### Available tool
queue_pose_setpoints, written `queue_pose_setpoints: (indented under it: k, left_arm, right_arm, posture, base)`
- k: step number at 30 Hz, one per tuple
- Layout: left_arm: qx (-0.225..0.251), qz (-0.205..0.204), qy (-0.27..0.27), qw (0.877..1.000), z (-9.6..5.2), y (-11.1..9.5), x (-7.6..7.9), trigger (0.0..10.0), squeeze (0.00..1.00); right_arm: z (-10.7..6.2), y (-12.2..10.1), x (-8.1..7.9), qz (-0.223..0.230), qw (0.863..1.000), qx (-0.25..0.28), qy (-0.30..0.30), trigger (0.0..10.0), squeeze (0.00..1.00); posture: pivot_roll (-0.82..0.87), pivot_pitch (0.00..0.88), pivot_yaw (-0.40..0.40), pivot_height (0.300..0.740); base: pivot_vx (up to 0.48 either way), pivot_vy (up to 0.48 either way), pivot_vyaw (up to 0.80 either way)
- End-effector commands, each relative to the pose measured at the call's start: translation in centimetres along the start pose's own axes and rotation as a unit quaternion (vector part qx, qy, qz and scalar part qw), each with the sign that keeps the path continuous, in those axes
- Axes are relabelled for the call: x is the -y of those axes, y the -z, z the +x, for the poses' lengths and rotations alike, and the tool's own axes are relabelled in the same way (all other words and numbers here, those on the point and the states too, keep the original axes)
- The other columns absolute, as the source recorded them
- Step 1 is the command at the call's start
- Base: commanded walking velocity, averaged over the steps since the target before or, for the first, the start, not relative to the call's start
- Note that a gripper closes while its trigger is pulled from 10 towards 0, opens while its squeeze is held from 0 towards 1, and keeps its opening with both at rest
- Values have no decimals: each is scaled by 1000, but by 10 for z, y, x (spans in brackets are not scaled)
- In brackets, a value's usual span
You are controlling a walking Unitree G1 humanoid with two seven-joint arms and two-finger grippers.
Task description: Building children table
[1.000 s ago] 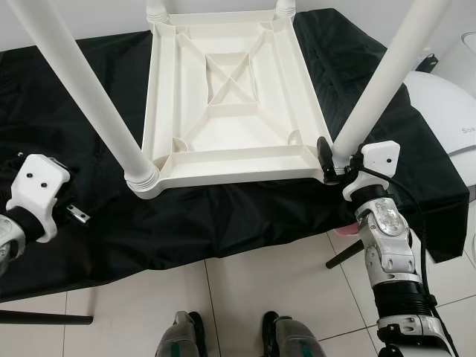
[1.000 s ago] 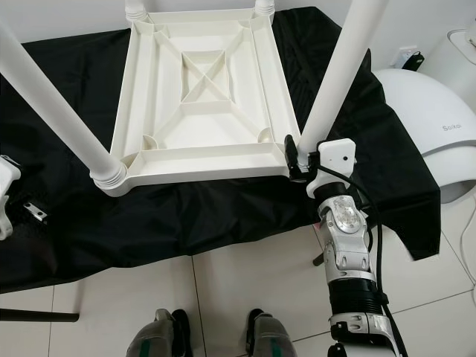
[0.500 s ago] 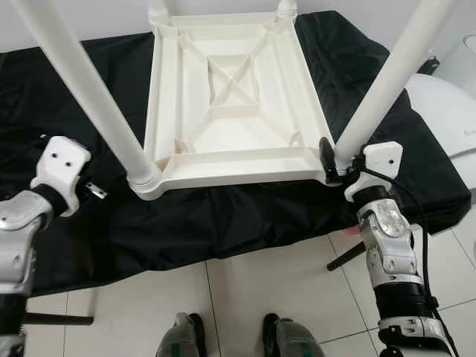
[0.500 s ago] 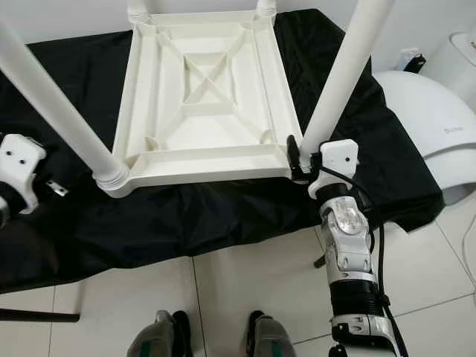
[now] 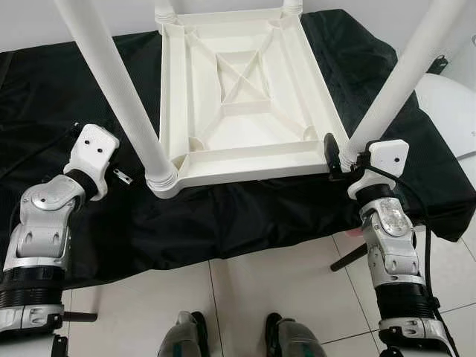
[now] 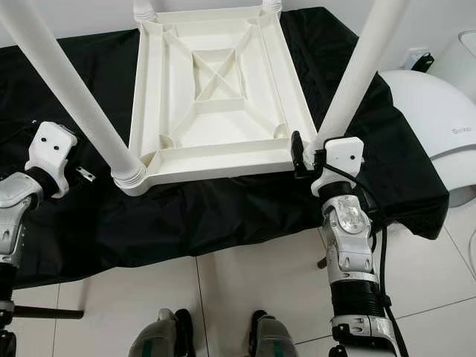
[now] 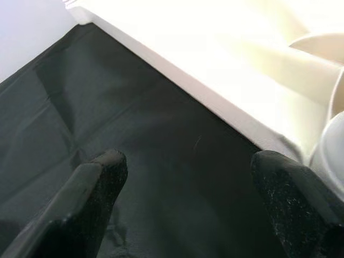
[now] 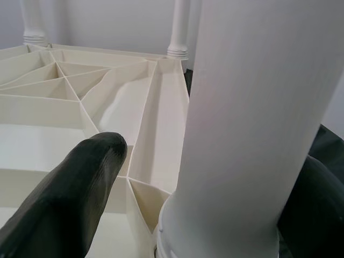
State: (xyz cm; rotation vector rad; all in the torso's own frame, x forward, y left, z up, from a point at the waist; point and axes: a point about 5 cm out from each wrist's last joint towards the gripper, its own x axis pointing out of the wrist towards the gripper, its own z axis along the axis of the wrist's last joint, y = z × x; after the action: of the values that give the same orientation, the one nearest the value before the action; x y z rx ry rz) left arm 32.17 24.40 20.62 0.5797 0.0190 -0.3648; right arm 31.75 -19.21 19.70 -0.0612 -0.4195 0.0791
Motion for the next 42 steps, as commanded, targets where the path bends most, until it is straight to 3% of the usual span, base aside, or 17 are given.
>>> queue_pose_setpoints:
  k: [1,5,7,11,15,18,27,35,42]
  left_arm:
    - [-17,9,-263,965,-11,8,-30,10000,0]
    - [-9,-2,-293,956,-12,5,-35,10000,0]
    - [5,-9,-327,945,-10,-4,-36,10000,0]
    - [35,-41,-339,939,-3,-19,-29,10000,0]
    - [43,-44,-346,936,-2,-25,-28,10000,0]
    - [61,-77,-345,933,1,-30,-27,10000,0]
    - [67,-95,-331,936,8,-35,-16,10000,0]
    - [51,-90,-301,948,18,-27,-1,10000,0]
    - [53,-94,-299,948,21,-28,2,10000,0]
  right_arm:
    - [-5,2,1,5,1000,-7,1,10000,0]
    - [-5,3,0,6,1000,-8,2,10000,0]
    - [-5,3,-2,9,1000,-9,1,10000,0]
    - [-6,3,-3,10,1000,-9,0,10000,0]
    - [-6,3,-2,10,1000,-9,1,10000,0]
    - [-6,3,-1,9,1000,-10,1,10000,0]
    - [-5,2,-1,9,1000,-10,1,10000,0]
    - [-6,0,-1,11,1000,-10,5,10000,0]
    - [-11,-3,3,10,1000,-10,15,10000,0]
  posture:
    - [-68,257,50,740]
    - [-63,256,51,740]
    - [-64,255,52,740]
    - [-65,256,51,740]
    - [-69,256,49,740]
    - [-70,260,44,740]
    - [-69,264,44,740]
    - [-77,270,49,740]
    - [-91,277,45,740]
  base:
    - [0,0,0]
    - [0,0,0]
    - [0,0,0]
    - [0,0,0]
    - [0,0,0]
    - [0,0,0]
    - [0,0,0]
    - [0,0,0]
    - [0,0,0]
